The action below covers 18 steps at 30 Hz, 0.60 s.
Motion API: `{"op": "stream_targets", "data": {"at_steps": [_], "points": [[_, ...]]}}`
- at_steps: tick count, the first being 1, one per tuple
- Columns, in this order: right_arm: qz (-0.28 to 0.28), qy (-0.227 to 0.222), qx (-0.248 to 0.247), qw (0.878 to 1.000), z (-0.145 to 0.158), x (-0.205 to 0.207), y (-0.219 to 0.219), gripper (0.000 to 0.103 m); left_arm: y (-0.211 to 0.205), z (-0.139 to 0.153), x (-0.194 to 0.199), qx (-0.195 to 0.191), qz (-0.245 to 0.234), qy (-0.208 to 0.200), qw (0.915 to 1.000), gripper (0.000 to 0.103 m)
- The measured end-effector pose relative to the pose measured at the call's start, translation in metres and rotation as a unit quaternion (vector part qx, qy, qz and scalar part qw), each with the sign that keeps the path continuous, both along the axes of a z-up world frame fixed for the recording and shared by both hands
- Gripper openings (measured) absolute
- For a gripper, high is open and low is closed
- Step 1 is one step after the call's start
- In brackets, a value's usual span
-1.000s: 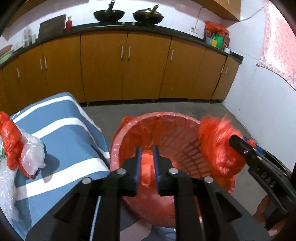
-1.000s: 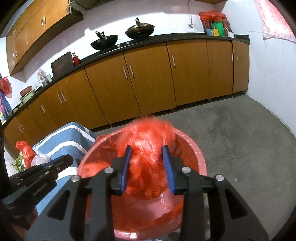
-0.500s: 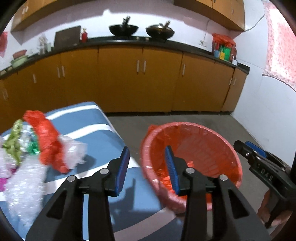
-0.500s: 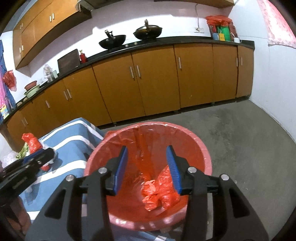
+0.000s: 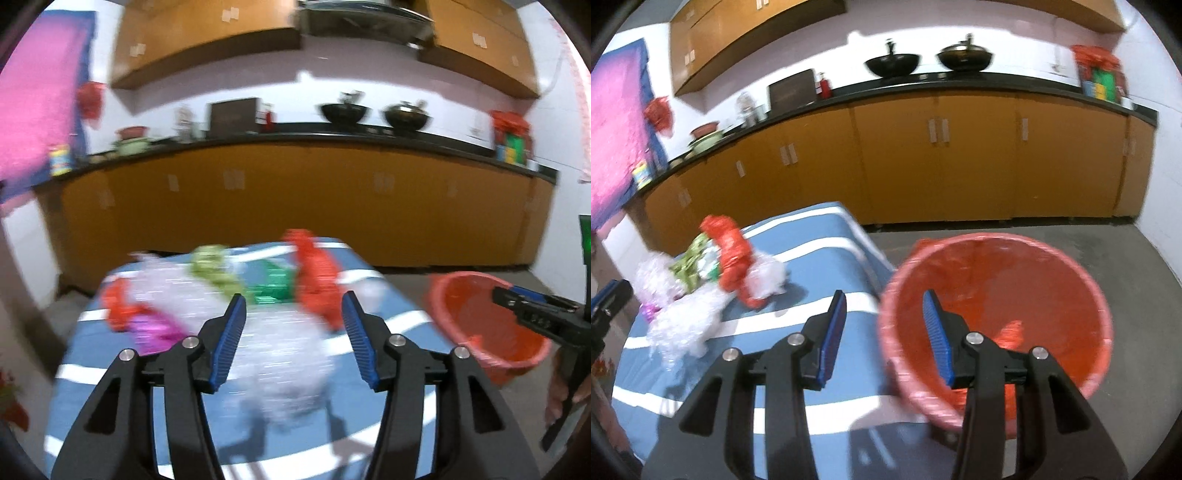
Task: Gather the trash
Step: 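Return both tools to the table toward the remaining bags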
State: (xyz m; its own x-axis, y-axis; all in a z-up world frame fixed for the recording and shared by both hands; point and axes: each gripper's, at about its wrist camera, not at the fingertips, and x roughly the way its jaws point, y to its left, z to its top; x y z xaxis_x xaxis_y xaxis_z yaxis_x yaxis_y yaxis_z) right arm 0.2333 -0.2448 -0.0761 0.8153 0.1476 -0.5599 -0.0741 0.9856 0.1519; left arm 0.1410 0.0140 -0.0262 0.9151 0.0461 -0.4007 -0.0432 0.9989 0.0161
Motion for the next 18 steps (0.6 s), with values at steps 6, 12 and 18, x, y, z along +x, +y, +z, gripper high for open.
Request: {"op": "stream_targets", "data": {"at_steps": [6,12,18], "points": [[0.045,0.007,-0.005,0.999,-0.002,0.021,0.064,0.043,0.077,-0.013,-0.002,-0.008,0.089,0.010,0.9960,0.062],[0.055,0.009,0.001,0.998,-0.004,0.052,0.104,0.043,0.120,-0.027,-0.003,-0.001,0.130,0.006,0.9915,0.068],[0.049,0.008,-0.009,0.999,-0.008,0.077,0.126,0.049,0.148,-0.039,0.003,-0.001,0.148,0.007,0.9890,0.074]]}}
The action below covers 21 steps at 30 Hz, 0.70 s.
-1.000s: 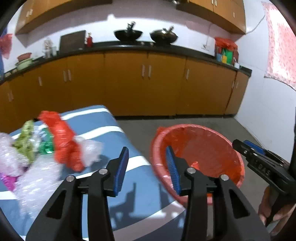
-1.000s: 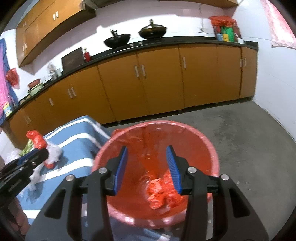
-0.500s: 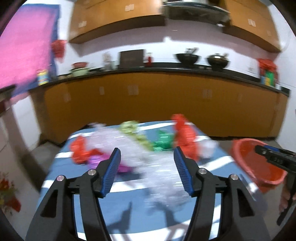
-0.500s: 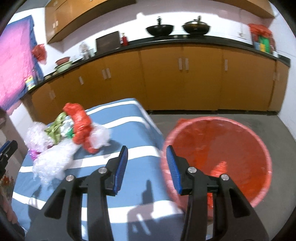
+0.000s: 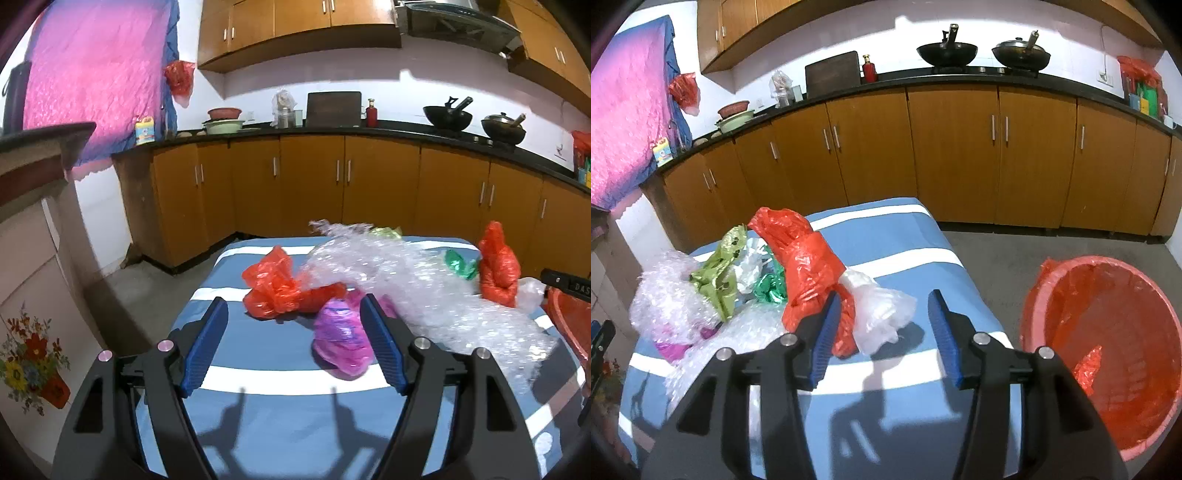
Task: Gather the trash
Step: 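Return both tools to the table toward the remaining bags, then grasp the clear plastic bag with the right tool while the left tool grasps bubble wrap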
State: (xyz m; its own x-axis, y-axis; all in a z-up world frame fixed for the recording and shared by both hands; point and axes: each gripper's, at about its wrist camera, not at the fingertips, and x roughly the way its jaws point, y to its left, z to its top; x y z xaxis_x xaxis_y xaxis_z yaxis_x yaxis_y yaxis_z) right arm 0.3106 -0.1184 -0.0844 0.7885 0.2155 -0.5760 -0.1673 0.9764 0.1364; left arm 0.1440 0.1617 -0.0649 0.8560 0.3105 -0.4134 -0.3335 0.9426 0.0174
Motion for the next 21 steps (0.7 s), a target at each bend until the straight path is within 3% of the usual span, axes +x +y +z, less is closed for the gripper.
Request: {"op": "stream_targets", "data": {"at_steps": [6,11,14,21], "points": [[-0.004,0.024,-0.022,0.999,-0.019,0.018,0.010,0.049,0.010,-0.007,0.003,-0.013,0.003,-0.003,0.9999,0.080],[0.001,0.034,-0.028,0.999,-0.030,0.018,0.011,0.016,0.008,-0.012,0.007,-0.017,-0.003,-0.003,0.9998,0.081],[0.000,0.026,-0.034,0.999,-0.032,0.013,0.011,0.009,0.004,-0.013,0.009,-0.018,-0.009,-0.003,0.9998,0.082],[-0.019,0.003,-0.043,0.999,-0.027,-0.003,0.010,0.006,-0.011,-0.003,0.013,-0.021,-0.025,-0.016,0.9994,0.085]]}}
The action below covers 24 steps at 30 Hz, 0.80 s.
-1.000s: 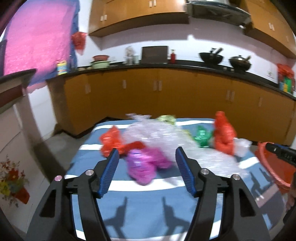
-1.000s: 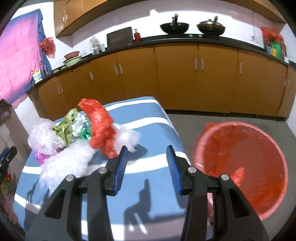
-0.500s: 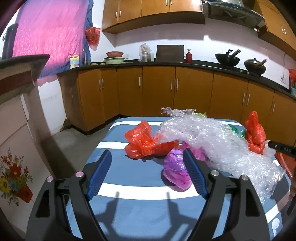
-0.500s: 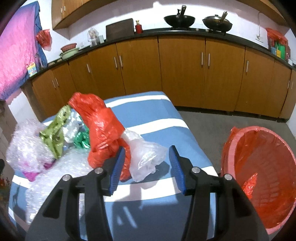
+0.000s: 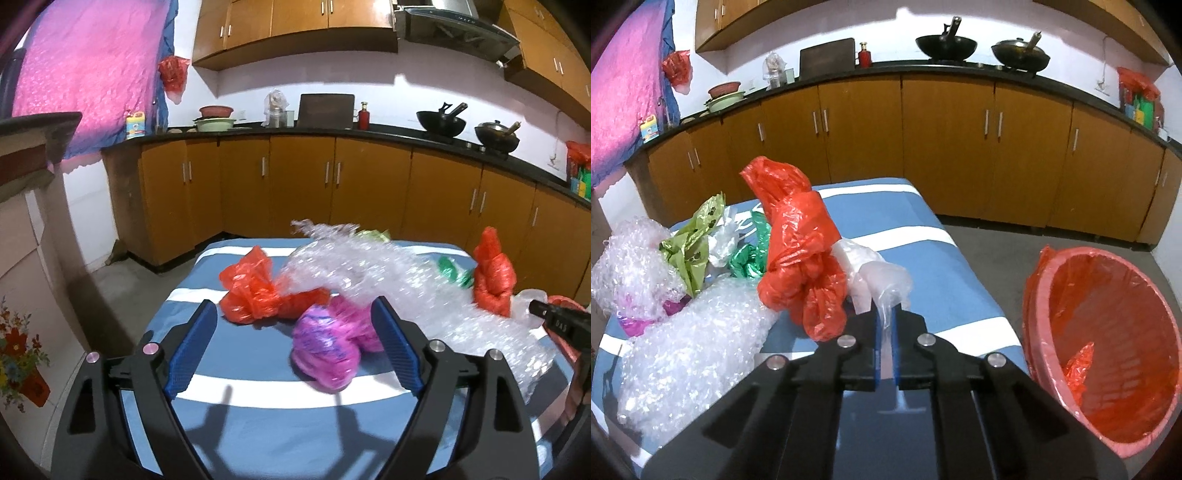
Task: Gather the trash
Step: 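Grasp the clear plastic bag with the right tool while the left tool grasps bubble wrap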
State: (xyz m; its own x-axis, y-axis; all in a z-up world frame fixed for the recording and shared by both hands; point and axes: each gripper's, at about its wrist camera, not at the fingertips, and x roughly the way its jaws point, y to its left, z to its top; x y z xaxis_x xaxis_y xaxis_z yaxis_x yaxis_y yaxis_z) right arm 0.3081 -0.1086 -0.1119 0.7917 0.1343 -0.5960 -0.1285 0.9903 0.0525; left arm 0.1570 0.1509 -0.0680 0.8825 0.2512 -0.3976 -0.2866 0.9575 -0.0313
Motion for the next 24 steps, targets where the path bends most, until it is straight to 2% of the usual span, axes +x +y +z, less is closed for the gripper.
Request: {"op": "stream_targets", "data": {"at_steps": [11,16,21,23,24], "points": [[-0.018,-0.028,0.012,0.999,0.016,-0.027,-0.016,0.005,-0.032,0.022,0.012,0.003,-0.033,-0.015,0.9994,0.085],[-0.043,-0.032,0.027,0.998,0.021,-0.032,-0.034,0.005,-0.041,0.018,0.026,0.000,-0.035,0.003,0.9994,0.085],[-0.042,-0.029,0.030,0.998,0.021,-0.035,-0.039,0.005,-0.043,0.014,0.041,-0.023,-0.028,0.025,0.9990,0.085],[-0.040,-0.028,0.030,0.998,0.021,-0.036,-0.041,0.005,-0.043,0.013,0.044,-0.029,-0.029,0.030,0.9987,0.082],[-0.040,-0.028,0.030,0.998,0.021,-0.036,-0.041,0.005,-0.043,0.012,0.046,-0.032,-0.031,0.033,0.9984,0.077]]}}
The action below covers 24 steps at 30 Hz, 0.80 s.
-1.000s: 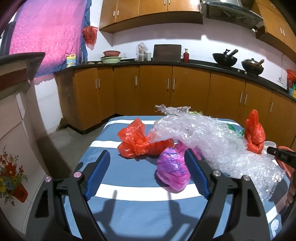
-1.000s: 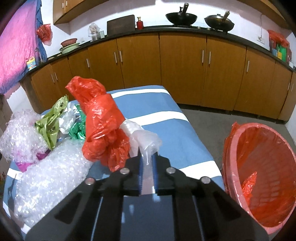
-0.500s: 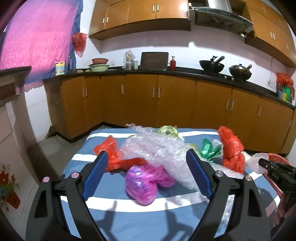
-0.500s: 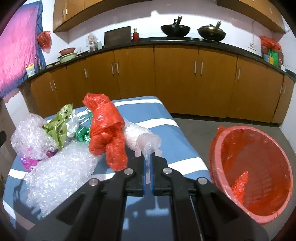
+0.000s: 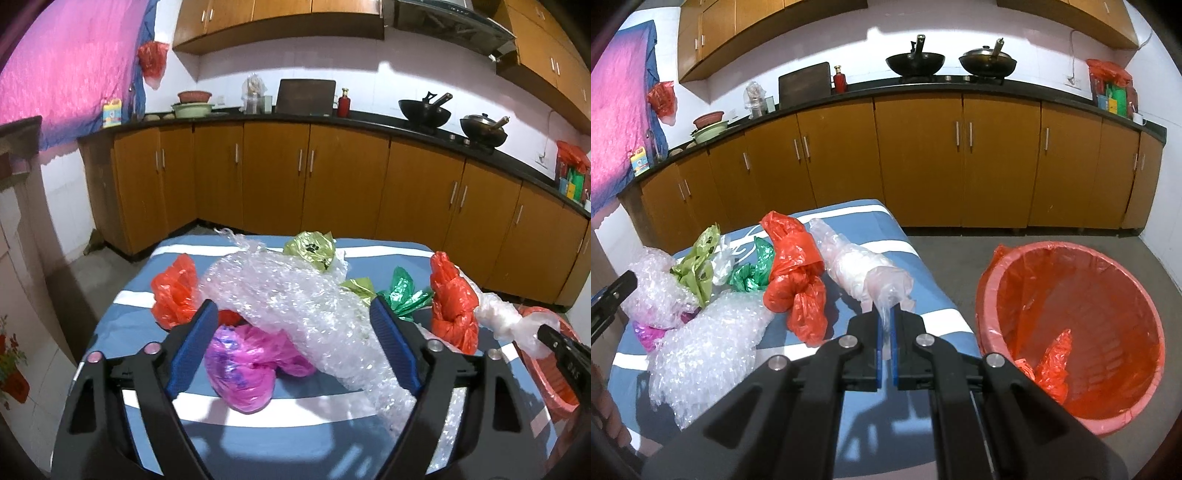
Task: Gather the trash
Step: 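Grasp the clear plastic bag with the right tool while the left tool grasps bubble wrap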
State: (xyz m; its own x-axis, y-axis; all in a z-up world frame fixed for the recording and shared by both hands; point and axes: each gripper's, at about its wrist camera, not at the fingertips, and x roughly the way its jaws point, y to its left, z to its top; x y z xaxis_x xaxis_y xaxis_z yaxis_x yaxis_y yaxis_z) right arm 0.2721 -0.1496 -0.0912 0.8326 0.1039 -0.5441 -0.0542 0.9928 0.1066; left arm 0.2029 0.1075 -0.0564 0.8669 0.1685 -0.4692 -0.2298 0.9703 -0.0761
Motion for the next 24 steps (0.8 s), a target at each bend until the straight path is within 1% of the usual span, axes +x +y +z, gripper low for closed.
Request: {"op": "stream_targets", "data": {"at_steps": [2,3,4,5,6,7,9,12,19,24], "points": [[0.000,0.000,0.000,1.000,0.000,0.000,0.000,0.005,0.001,-0.003,0.004,-0.008,-0.008,0.012,0.9999,0.065],[0.000,0.001,-0.001,1.000,0.000,-0.001,0.000,0.005,0.001,-0.006,0.006,-0.013,-0.012,0.018,0.9997,0.053],[0.000,0.000,0.000,1.000,0.000,0.000,0.000,0.005,0.002,-0.007,0.007,-0.017,-0.015,0.026,0.9994,0.037],[0.000,0.001,0.000,1.000,0.000,0.000,0.000,0.005,0.003,-0.010,0.008,-0.023,-0.019,0.032,0.9990,0.030],[0.000,0.001,0.000,1.000,0.000,-0.001,0.000,0.005,0.004,-0.011,0.007,-0.027,-0.022,0.034,0.9988,0.020],[0.000,0.000,0.000,1.000,0.000,-0.001,0.000,0.005,0.004,-0.011,0.006,-0.028,-0.024,0.033,0.9987,0.014],[0.000,-0.001,0.000,1.000,0.001,-0.002,0.000,0.005,0.005,-0.010,0.001,-0.025,-0.028,0.028,0.9989,0.011],[0.000,-0.004,0.002,1.000,0.003,-0.006,-0.002,0.005,0.005,-0.004,-0.004,-0.020,-0.033,0.020,0.9990,0.010],[-0.003,-0.019,0.009,1.000,0.016,-0.022,-0.010,0.005,0.004,0.018,-0.020,-0.005,-0.042,-0.005,0.9991,0.009],[-0.005,-0.032,0.014,0.999,0.029,-0.034,-0.017,0.005,0.004,0.031,-0.031,-0.002,-0.041,-0.017,0.9990,0.009]]}}
